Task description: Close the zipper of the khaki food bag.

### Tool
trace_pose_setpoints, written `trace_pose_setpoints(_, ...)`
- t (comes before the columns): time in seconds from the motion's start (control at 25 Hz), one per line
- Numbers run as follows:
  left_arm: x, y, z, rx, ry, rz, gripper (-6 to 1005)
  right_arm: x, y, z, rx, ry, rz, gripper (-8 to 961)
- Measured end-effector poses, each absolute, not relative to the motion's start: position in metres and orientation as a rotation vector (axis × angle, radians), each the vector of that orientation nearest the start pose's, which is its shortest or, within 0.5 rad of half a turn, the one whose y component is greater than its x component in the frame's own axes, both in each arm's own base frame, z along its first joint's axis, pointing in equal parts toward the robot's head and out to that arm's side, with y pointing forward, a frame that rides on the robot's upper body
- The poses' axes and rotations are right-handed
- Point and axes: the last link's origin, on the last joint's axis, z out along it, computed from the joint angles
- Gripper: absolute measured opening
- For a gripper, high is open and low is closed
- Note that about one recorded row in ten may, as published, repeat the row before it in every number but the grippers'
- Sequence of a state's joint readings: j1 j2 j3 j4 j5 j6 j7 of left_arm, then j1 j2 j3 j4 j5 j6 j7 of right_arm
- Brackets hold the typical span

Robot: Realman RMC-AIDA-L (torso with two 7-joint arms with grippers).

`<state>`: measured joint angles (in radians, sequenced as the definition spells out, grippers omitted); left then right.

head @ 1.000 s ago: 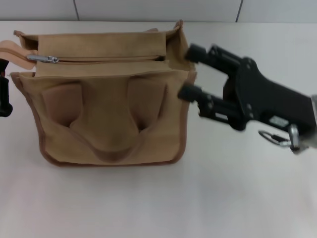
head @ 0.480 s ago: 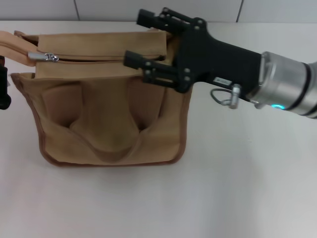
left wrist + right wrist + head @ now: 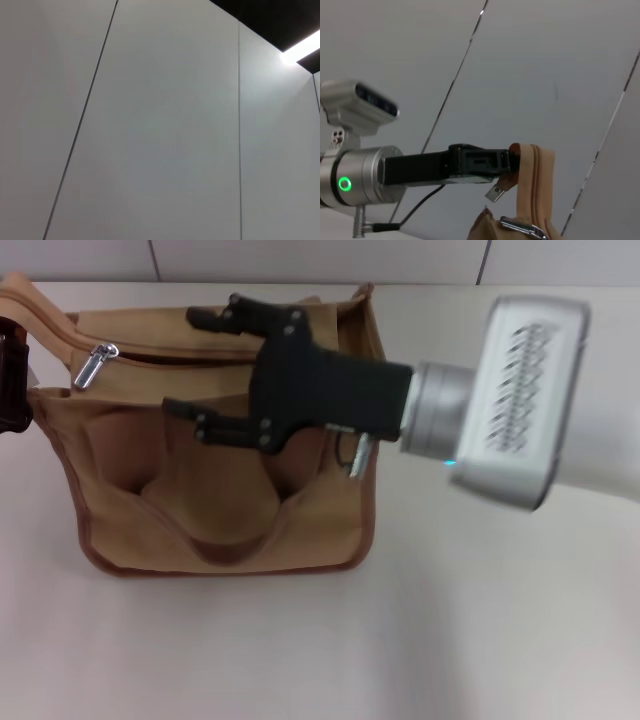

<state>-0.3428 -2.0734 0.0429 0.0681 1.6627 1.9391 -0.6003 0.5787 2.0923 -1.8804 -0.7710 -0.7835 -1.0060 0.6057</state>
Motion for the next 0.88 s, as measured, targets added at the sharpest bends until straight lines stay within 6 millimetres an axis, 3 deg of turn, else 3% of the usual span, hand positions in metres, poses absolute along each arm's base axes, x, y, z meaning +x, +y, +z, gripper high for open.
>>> trace_pose_setpoints(0.12,-0.293,0.248,0.034,-1.692,-0.267,-1.394,28,0.097,0.332,-0.102,-2.482,-0.449,0.962,732)
trace_pose_setpoints(0.32,-0.292,0.249,0.034,-1.695,-0.263,-1.393,29,0.090,0.322,-0.076,-2.418,-0.240,1.304,731)
trace_pose_setpoints(0.48,-0.291,0.250,0.035,-1.696,-0.259,-1.397,30,0.096,0.327,-0.044,-2.463,0.181,1.609,731)
trace_pose_setpoints(0.6,-0.290,0.251,0.035,-1.697,-0.252,-1.401,30,0.104,0.335,-0.031,-2.542,0.572,1.728,731)
trace_pose_setpoints(0.72,-0.288,0.253,0.035,-1.699,-0.247,-1.408,31,0.111,0.346,-0.018,-2.618,0.912,1.755,731)
trace_pose_setpoints(0.88,-0.286,0.255,0.035,-1.701,-0.244,-1.414,32,0.109,0.367,0.002,-2.738,1.346,1.629,731)
